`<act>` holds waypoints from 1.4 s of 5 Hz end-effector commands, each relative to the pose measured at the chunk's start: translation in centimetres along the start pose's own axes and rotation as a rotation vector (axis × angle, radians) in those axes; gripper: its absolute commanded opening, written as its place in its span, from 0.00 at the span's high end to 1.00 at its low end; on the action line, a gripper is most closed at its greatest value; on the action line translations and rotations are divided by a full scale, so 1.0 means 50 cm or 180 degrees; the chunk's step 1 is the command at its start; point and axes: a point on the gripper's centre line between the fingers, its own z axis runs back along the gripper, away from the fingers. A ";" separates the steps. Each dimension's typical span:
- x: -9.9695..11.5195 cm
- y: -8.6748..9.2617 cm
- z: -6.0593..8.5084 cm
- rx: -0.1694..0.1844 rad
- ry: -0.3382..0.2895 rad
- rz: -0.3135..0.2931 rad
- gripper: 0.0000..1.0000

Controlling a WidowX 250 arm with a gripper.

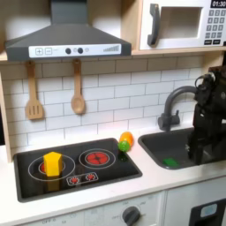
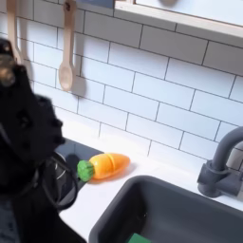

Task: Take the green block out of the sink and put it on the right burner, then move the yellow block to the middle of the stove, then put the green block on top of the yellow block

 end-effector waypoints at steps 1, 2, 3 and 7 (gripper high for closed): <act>0.034 0.000 -0.014 0.0037 0.0014 0.0037 0.00; 0.045 0.002 -0.020 0.0093 -0.0010 0.0059 0.00; 0.048 0.014 -0.025 0.0153 -0.0021 0.0081 0.00; 0.054 0.039 -0.068 0.0139 -0.0044 -0.0067 0.00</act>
